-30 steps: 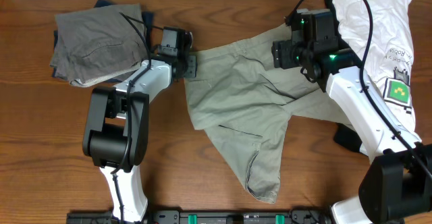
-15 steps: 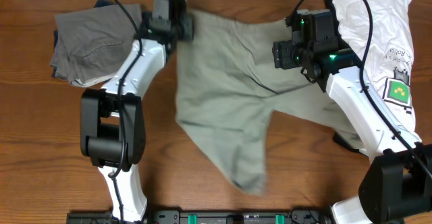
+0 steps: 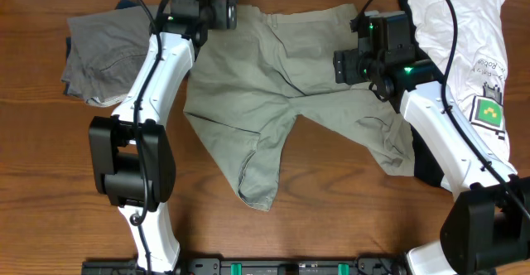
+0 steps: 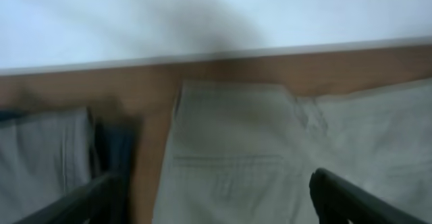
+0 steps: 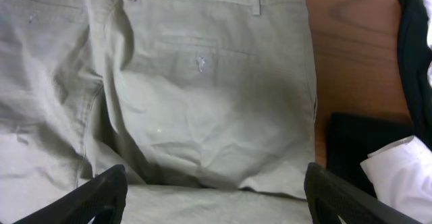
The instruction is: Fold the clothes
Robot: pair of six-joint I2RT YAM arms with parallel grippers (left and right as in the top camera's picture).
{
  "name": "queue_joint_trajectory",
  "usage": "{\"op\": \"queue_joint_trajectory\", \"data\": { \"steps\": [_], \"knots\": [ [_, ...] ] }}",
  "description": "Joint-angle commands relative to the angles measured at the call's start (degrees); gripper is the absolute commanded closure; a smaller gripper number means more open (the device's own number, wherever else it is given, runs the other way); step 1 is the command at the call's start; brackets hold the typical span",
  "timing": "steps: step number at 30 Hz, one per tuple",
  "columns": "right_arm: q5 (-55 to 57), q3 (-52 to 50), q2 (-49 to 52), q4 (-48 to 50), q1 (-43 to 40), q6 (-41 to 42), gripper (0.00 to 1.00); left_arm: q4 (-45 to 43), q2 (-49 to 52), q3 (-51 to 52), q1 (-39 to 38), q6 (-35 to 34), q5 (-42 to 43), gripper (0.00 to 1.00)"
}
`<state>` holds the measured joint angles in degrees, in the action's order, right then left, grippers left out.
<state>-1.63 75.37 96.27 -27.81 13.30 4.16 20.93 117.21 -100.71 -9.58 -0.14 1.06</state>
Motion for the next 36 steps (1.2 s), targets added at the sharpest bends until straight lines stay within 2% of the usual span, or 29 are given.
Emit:
{"op": "queue_joint_trajectory", "data": {
  "steps": [1,7,10,12,22,28,31,36],
  "knots": [
    [2.4,1.0,-1.1,-1.3,-1.4,2.5,0.15,6.1,-2.4,-0.6,0.3,-1.3,-0.9,0.10],
    [3.8,1.0,-0.7,-8.5,-5.4,5.9,0.11,22.1,-5.7,-0.6,-0.1,-2.3,-0.2,0.11],
    [2.0,0.8,0.0,-10.3,-6.7,3.8,0.21,27.3,-5.7,-0.6,-0.1,-5.0,-0.2,0.10],
    [2.2,0.7,0.5,-12.1,-7.1,2.8,0.23,29.6,-5.7,-0.3,-0.1,-6.4,-0.2,0.11],
    [4.2,0.6,3.2,-19.4,-12.9,-9.2,0.25,30.0,-5.7,1.2,-0.1,-7.7,-0.2,0.11],
    [-4.2,0.6,6.0,-21.0,-17.4,-14.5,0.27,30.0,-5.7,1.2,-0.1,-7.6,-0.3,0.10],
    [-7.1,0.5,7.9,-22.0,-18.3,-14.1,0.29,30.0,-5.7,1.2,-0.1,-7.6,-0.3,0.11],
    [-7.6,0.5,10.8,-23.0,-18.2,-6.0,0.35,30.2,-5.7,1.2,-0.1,-7.7,-0.3,0.10]
  ]
}}
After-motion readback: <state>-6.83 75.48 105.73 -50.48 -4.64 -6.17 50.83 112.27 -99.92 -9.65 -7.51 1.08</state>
